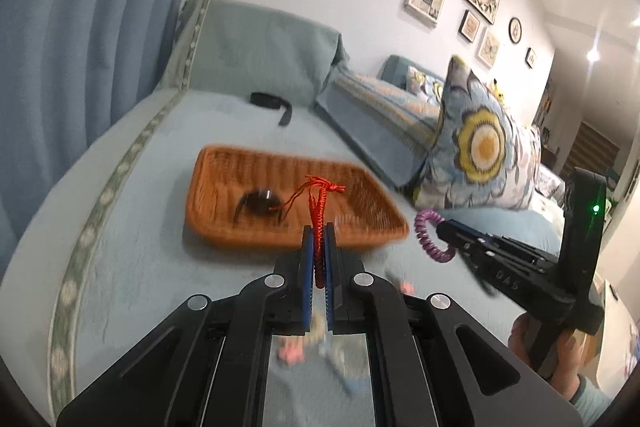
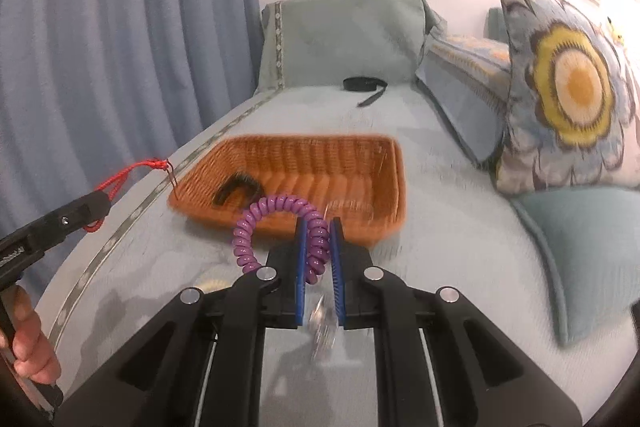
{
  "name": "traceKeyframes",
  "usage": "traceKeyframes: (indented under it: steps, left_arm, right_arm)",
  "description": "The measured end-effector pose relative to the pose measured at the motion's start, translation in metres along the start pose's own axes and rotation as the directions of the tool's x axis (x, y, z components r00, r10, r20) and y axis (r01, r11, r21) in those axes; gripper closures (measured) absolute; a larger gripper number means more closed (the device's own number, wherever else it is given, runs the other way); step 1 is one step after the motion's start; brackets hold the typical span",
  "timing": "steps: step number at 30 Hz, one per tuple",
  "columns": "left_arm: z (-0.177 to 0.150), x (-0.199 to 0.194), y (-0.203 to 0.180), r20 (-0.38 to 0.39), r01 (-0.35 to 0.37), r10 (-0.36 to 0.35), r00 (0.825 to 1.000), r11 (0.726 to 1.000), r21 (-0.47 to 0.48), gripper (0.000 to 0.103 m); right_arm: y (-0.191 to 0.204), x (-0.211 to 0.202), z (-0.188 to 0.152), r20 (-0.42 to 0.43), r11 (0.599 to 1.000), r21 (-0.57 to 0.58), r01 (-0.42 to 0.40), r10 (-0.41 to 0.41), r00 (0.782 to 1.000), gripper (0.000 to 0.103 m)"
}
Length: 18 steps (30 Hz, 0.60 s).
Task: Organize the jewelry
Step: 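Carry the red keychain into the basket with the left tool while the right tool releases the purple tie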
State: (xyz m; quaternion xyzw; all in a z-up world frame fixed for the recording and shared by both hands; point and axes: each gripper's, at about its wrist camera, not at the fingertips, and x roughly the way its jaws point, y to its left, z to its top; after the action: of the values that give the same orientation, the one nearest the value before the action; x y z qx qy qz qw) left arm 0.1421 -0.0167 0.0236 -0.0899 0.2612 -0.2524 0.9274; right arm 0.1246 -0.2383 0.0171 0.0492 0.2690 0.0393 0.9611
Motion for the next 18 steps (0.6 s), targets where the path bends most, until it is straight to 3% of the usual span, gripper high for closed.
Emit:
traceKeyframes:
  steps: [9,14,18]
  left_arm:
    - [0.043,0.078,-0.002,-0.006,0.018,-0.018,1.0,1.0,0.005,0.101]
    - [0.043,0.123,0.003,-0.058,0.015,-0.016,0.998,0.999,-0.03,0.101]
    - [0.036,0.148,0.007,-0.106,0.048,-0.054,0.993,0.997,-0.06,0.101]
  right_arm:
    - [-0.015,0.067,0.055,-0.047,1.0,0.002,0.026,-0.026,0.999,0.094]
    - [-0.02,0.113,0.059,-0.129,0.999,0.006,0.036,-0.035,0.991,0.094]
    - [-0.023,0.142,0.052,-0.191,0.998,0.0,0.055,-0.054,0.98,0.094]
